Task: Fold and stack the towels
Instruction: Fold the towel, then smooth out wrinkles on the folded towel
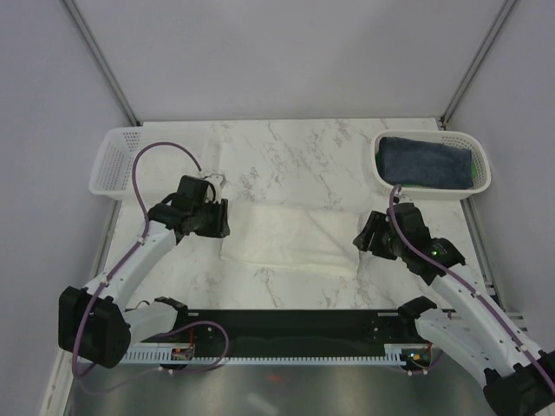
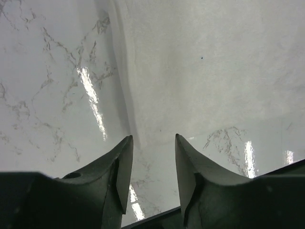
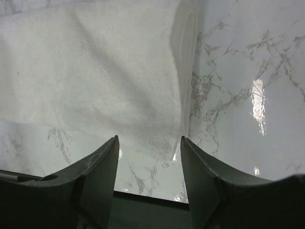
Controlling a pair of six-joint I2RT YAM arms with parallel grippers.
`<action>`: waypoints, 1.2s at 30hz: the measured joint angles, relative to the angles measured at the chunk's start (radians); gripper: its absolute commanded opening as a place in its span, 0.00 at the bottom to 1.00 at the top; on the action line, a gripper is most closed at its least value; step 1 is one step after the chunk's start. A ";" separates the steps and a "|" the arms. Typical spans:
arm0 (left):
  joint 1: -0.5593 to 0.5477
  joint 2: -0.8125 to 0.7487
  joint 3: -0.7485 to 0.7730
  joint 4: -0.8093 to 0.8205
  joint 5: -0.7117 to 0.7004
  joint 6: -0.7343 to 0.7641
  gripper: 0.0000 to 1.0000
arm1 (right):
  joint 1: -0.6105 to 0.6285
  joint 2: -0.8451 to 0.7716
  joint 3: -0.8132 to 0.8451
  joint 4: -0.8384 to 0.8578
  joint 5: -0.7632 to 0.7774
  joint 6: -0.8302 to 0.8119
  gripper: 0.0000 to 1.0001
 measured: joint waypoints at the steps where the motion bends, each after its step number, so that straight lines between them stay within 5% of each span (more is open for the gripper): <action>1: 0.000 -0.001 0.013 -0.021 -0.001 -0.007 0.65 | 0.000 -0.003 0.010 -0.017 0.016 0.027 0.63; 4: 0.000 -0.003 0.075 -0.075 -0.008 -0.037 0.65 | 0.000 0.001 0.023 -0.042 0.047 0.112 0.62; 5: 0.000 -0.005 0.093 -0.079 -0.010 -0.041 0.74 | 0.000 0.011 0.023 -0.047 0.050 0.142 0.62; 10: 0.000 -0.004 0.103 -0.074 -0.047 -0.172 0.65 | 0.000 0.056 -0.024 -0.025 0.038 0.275 0.58; 18: 0.000 0.081 -0.033 -0.059 -0.116 -0.315 0.67 | 0.000 0.026 -0.160 0.002 0.008 0.459 0.59; 27: 0.000 0.207 -0.043 0.006 -0.148 -0.345 0.50 | 0.000 -0.003 -0.248 0.072 0.000 0.591 0.58; 30: 0.000 0.233 -0.043 0.023 -0.163 -0.346 0.42 | 0.000 -0.010 -0.276 0.111 0.000 0.613 0.48; 33: 0.000 0.253 -0.043 0.034 -0.173 -0.348 0.29 | 0.000 -0.024 -0.291 0.130 0.008 0.610 0.13; 36: -0.001 0.270 -0.053 0.049 -0.193 -0.347 0.26 | 0.000 -0.047 -0.296 0.136 0.025 0.597 0.00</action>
